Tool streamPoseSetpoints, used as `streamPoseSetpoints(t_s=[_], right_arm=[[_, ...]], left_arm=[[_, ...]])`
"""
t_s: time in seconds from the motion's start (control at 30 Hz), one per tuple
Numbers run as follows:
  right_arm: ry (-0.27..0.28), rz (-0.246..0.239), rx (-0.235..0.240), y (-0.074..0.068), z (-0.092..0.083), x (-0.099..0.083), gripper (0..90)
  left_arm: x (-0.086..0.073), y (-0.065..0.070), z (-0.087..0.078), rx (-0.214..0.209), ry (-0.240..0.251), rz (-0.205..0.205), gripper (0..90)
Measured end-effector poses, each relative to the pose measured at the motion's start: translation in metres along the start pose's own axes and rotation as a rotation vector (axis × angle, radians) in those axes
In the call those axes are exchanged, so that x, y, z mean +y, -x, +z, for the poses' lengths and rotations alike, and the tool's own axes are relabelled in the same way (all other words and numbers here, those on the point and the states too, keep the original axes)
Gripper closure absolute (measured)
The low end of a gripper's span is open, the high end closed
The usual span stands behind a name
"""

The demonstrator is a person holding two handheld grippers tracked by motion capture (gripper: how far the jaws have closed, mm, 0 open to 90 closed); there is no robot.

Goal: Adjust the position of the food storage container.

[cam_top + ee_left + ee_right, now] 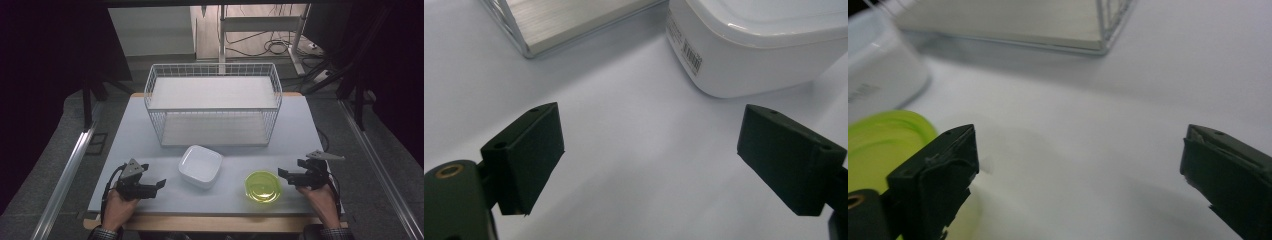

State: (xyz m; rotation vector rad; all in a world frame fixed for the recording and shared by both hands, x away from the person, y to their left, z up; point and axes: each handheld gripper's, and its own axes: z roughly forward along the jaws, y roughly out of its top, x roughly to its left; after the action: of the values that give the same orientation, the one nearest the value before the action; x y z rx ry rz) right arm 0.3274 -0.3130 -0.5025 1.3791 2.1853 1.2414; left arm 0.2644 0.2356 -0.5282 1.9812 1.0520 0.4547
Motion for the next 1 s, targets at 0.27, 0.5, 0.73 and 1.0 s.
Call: streamPoseSetpoints(t_s=[0.27, 0.5, 0.73, 1.0], right_arm=[[0.007, 0.032, -0.02, 0.001, -0.002, 0.001, 12.9], [-0.012, 0.017, -0.017, 0.0, -0.002, 0.001, 16.2], [-0.032, 0.016, -0.015, -0.006, -0.005, 0.005, 28.5], [-0.038, -0.014, -0.004, -0.013, -0.006, 0.008, 42.4]], left_arm=[[-0.001, -0.001, 0.004, -0.033, 0.014, -0.011, 9.2], [0.0, 0.003, 0.008, -0.047, -0.008, 0.008, 8.0], [0.0, 0.004, 0.01, -0.035, -0.017, 0.022, 8.1], [0.0, 0.005, 0.011, -0.036, -0.025, 0.031, 8.0]])
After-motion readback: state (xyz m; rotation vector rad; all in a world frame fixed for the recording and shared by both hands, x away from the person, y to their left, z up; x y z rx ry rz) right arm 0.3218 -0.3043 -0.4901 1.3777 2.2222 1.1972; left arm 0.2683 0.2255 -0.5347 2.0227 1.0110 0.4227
